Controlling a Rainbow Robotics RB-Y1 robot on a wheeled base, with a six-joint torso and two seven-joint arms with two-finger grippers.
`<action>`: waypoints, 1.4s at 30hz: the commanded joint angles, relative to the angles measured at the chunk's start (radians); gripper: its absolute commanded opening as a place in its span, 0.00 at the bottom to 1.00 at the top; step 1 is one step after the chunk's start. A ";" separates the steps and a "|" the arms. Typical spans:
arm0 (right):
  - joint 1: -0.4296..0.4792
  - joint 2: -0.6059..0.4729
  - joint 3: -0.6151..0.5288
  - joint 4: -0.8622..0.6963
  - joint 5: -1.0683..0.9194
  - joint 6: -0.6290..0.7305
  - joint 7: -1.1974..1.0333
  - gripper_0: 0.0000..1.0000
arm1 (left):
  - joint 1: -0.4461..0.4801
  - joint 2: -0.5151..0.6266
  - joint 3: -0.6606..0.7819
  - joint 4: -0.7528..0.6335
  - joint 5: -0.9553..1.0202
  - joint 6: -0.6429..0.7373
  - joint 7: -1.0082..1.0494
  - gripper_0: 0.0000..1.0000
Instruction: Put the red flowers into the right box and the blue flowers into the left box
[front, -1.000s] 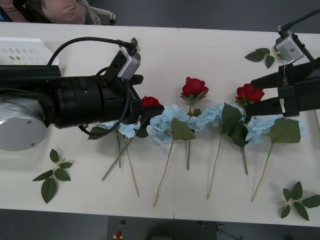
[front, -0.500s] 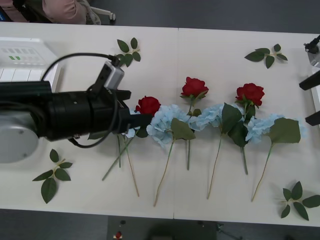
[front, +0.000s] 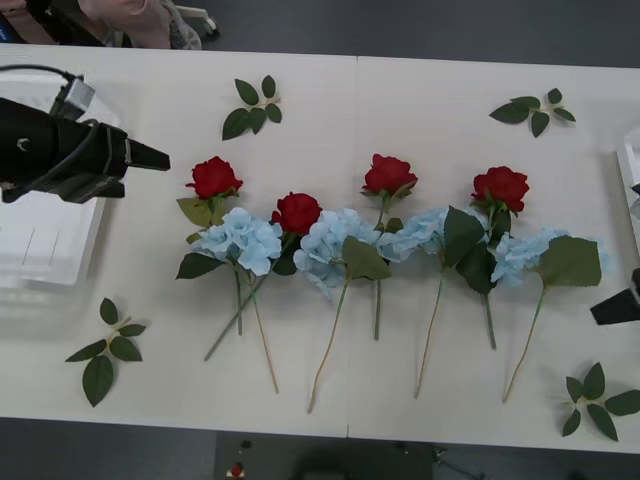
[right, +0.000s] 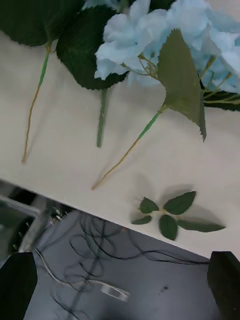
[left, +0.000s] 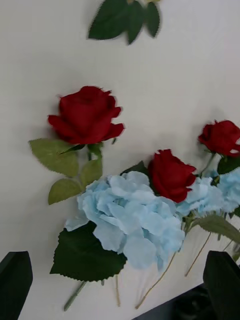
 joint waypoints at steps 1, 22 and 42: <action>0.097 0.011 0.044 -0.069 0.094 -0.176 -0.174 1.00 | -0.100 -0.065 -0.079 0.124 -0.035 0.007 -0.005 1.00; 0.057 0.109 0.393 0.206 0.355 -0.832 -0.217 1.00 | -0.414 -0.336 -0.380 0.570 -0.307 -0.088 0.360 1.00; -0.098 0.149 0.650 0.476 0.398 -1.056 -0.200 1.00 | -0.556 -0.507 -0.694 0.764 -0.496 -0.185 0.299 0.15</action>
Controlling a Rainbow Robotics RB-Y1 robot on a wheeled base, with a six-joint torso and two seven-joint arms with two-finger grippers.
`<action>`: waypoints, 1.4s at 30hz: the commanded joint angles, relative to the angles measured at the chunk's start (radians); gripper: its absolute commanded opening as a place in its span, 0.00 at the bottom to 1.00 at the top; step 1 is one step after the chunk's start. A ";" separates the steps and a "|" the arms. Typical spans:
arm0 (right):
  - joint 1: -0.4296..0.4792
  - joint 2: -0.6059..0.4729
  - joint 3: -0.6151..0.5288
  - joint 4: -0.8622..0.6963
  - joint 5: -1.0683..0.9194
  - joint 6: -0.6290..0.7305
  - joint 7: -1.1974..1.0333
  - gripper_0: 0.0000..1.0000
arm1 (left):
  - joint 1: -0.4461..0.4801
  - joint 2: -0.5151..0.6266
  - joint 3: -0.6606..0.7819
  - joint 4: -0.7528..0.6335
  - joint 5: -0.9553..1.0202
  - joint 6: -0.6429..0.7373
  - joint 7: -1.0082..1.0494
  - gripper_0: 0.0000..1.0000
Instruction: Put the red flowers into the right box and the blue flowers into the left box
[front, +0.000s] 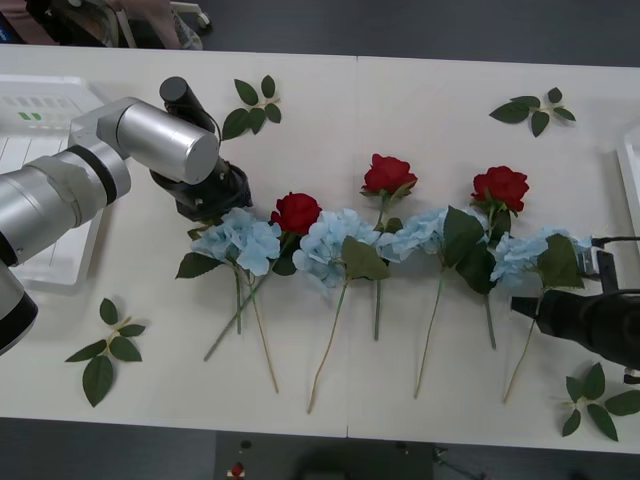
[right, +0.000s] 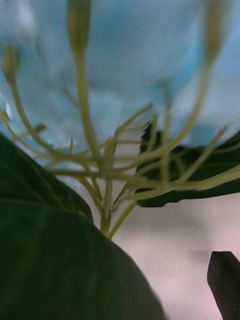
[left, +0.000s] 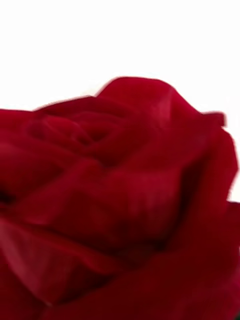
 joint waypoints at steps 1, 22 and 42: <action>-0.022 0.024 -0.005 0.026 0.015 -0.015 0.014 0.91 | -0.011 0.003 -0.018 -0.005 -0.041 -0.021 -0.070 0.08; -0.025 0.042 -0.015 0.035 0.045 -0.021 0.029 0.00 | -0.010 0.250 0.107 -0.363 -0.222 -0.251 -0.319 0.00; -0.107 0.087 -0.605 -0.282 -0.658 0.645 0.578 0.00 | 0.357 -0.006 0.494 -1.113 -0.016 -0.343 -0.742 0.00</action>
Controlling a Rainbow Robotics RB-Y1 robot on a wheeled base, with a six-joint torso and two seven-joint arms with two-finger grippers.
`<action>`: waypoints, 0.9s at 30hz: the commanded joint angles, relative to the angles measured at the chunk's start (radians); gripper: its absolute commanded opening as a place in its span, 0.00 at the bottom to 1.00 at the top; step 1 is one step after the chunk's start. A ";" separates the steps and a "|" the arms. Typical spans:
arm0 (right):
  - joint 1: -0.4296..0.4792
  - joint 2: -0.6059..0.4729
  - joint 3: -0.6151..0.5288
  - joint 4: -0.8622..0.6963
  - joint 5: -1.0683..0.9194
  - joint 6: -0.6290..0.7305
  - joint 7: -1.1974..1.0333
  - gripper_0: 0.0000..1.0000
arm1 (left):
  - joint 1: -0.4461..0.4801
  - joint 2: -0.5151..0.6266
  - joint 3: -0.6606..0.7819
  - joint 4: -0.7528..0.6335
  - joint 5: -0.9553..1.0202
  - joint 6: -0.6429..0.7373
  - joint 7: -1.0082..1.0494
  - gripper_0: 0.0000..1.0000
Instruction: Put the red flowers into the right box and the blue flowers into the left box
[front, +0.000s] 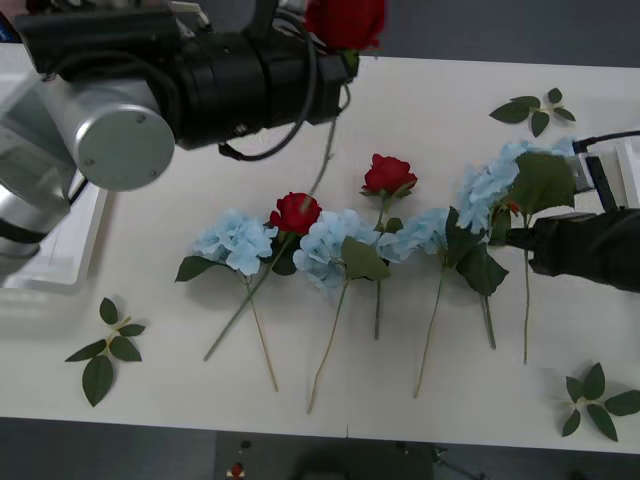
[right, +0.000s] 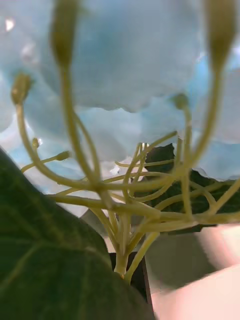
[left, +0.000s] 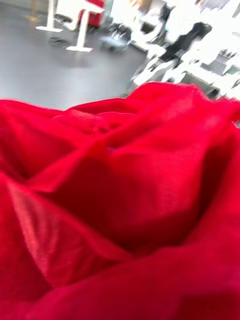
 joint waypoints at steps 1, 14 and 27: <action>-0.133 0.078 -0.227 0.046 -0.152 0.327 0.090 0.00 | -0.011 -0.115 -0.013 -0.046 -0.008 -0.013 0.007 0.00; -0.271 0.090 -0.258 0.410 -0.351 0.323 0.582 0.00 | -0.030 -0.233 -0.015 -0.049 -0.004 -0.067 0.002 0.00; -0.299 0.061 -0.186 0.640 -0.127 0.266 0.579 0.00 | -0.028 -0.233 -0.030 -0.042 0.073 -0.068 0.002 0.00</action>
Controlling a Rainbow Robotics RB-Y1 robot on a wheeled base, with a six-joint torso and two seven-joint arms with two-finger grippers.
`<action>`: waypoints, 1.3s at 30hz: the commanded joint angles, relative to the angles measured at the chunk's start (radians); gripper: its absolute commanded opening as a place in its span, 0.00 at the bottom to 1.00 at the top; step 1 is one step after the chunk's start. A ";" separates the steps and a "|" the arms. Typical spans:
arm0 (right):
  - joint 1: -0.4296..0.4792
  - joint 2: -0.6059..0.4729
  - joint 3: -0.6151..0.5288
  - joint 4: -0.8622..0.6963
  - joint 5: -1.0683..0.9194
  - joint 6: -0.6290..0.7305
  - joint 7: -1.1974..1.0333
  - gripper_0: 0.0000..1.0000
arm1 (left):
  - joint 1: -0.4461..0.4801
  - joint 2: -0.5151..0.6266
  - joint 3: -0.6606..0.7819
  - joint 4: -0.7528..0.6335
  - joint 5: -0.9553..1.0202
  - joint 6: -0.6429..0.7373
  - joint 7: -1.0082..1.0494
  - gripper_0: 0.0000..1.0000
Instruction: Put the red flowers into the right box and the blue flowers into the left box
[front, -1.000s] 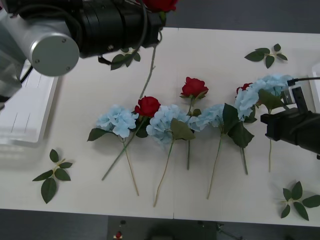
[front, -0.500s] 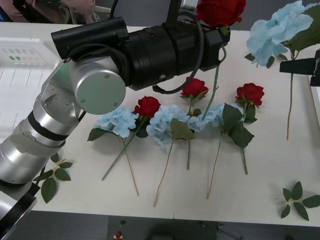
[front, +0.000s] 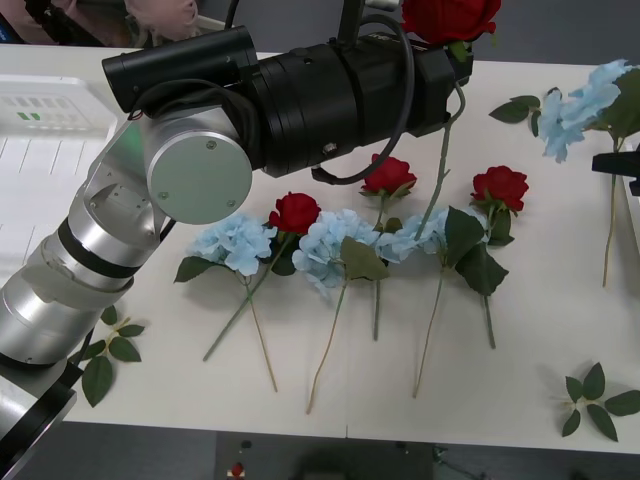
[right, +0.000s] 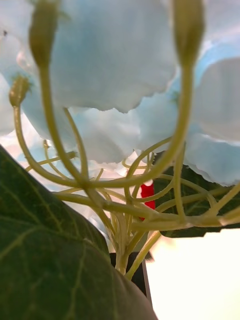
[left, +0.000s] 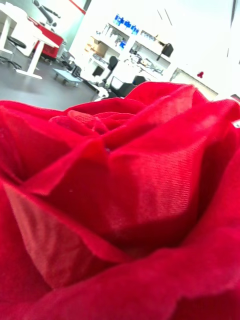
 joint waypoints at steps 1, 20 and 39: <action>-0.045 -0.057 0.069 0.054 0.041 -0.027 0.017 0.00 | -0.040 0.004 -0.010 -0.024 0.036 -0.016 0.004 0.00; -0.132 -0.099 0.256 0.246 0.113 -0.144 0.089 0.68 | -0.040 0.013 -0.010 0.019 0.213 -0.077 0.010 0.00; -0.121 -0.117 0.315 0.252 -0.413 0.043 0.364 0.86 | -0.040 0.013 -0.010 0.019 0.213 -0.077 0.010 0.00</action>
